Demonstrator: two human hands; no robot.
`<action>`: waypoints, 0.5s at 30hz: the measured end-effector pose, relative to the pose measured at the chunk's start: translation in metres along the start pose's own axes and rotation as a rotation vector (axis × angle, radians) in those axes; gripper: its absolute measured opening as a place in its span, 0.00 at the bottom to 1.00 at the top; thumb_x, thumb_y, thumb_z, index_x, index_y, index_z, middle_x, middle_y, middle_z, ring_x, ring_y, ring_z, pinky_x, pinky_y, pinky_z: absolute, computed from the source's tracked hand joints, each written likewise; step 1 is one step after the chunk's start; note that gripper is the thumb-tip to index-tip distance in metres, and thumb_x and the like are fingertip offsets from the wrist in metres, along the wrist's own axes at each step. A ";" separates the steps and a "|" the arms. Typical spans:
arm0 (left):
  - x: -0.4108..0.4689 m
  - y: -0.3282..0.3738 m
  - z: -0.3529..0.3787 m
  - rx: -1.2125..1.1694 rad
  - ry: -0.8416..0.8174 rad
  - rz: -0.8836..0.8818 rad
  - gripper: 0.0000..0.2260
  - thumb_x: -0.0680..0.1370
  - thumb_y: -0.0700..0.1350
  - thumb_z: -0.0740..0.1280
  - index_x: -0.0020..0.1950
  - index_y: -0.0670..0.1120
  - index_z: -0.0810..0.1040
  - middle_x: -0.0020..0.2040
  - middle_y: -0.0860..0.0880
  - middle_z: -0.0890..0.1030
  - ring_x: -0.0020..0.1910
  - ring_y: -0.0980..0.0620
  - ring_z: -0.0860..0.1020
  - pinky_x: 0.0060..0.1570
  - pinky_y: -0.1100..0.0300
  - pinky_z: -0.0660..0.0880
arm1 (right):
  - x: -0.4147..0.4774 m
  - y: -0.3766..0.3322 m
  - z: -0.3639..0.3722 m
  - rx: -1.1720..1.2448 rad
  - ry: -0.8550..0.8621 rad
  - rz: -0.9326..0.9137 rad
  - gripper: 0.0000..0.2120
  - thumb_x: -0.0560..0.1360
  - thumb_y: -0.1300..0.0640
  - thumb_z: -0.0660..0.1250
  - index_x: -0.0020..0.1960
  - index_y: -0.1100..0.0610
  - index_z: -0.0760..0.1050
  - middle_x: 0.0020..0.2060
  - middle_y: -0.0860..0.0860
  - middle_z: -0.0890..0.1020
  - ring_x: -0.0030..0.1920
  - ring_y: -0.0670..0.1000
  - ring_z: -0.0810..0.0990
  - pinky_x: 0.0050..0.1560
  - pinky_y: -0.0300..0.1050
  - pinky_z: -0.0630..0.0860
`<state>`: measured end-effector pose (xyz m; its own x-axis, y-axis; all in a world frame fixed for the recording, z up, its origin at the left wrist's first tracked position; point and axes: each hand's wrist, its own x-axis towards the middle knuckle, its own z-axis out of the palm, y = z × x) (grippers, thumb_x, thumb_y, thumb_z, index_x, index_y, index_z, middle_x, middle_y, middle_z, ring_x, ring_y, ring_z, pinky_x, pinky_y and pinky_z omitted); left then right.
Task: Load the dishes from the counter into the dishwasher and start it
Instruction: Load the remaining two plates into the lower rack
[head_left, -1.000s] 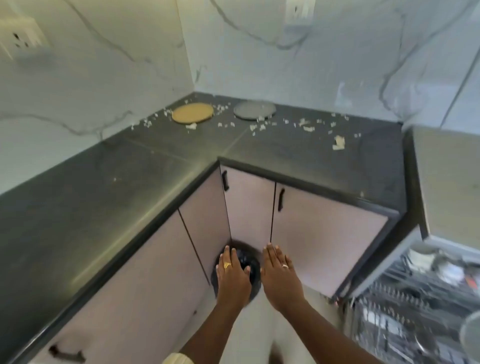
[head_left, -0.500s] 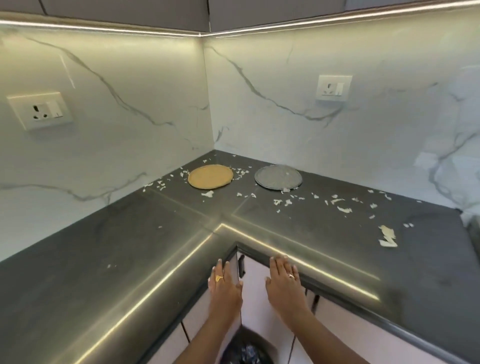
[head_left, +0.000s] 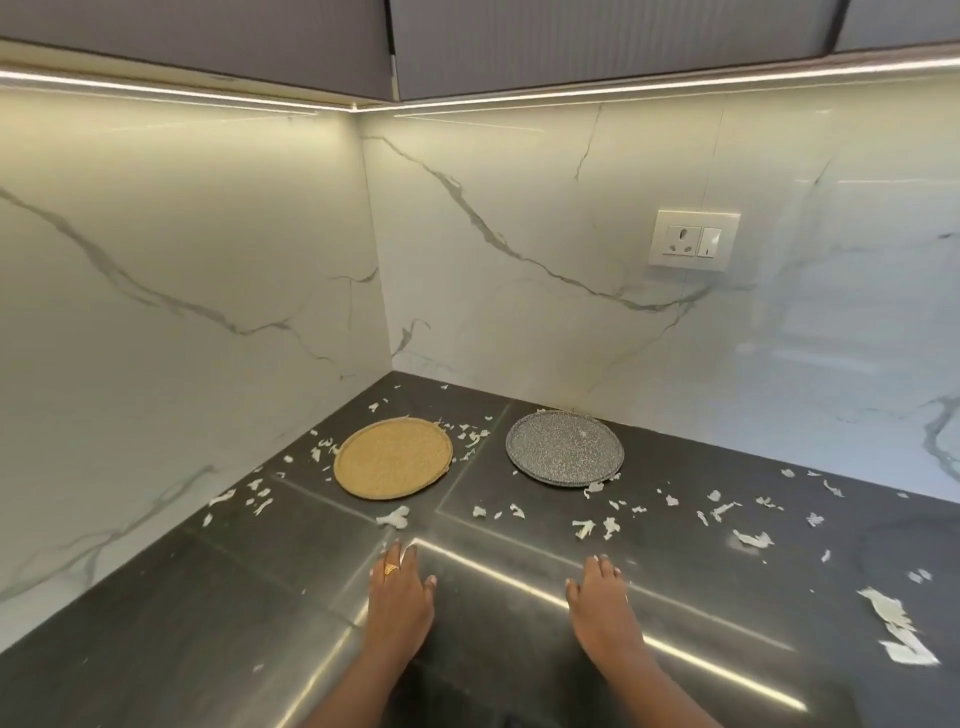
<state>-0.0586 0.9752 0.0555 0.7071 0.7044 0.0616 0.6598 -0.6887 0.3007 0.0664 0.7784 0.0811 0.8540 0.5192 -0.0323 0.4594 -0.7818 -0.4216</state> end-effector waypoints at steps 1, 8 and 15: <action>0.014 -0.001 -0.001 0.016 0.006 0.016 0.25 0.81 0.50 0.55 0.75 0.44 0.54 0.76 0.45 0.57 0.75 0.47 0.53 0.74 0.54 0.50 | 0.009 -0.003 -0.002 -0.002 -0.009 0.009 0.18 0.81 0.55 0.52 0.68 0.62 0.61 0.69 0.57 0.64 0.70 0.56 0.62 0.67 0.45 0.62; 0.119 -0.005 -0.008 0.210 0.013 0.089 0.14 0.80 0.44 0.56 0.64 0.45 0.72 0.67 0.45 0.72 0.66 0.47 0.70 0.64 0.55 0.66 | 0.091 -0.022 -0.012 0.144 -0.066 0.141 0.12 0.79 0.57 0.55 0.36 0.54 0.65 0.45 0.57 0.79 0.47 0.57 0.76 0.43 0.45 0.68; 0.183 -0.001 -0.008 0.232 -0.119 -0.016 0.12 0.80 0.40 0.55 0.60 0.45 0.74 0.58 0.46 0.78 0.58 0.48 0.76 0.56 0.57 0.71 | 0.184 -0.027 0.001 0.699 -0.058 0.581 0.12 0.76 0.61 0.59 0.34 0.63 0.67 0.30 0.55 0.68 0.36 0.57 0.71 0.39 0.49 0.68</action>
<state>0.0684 1.1059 0.0744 0.7121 0.6997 -0.0584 0.7020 -0.7083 0.0739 0.2109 0.8951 0.0851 0.8825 0.1404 -0.4488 -0.3083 -0.5480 -0.7776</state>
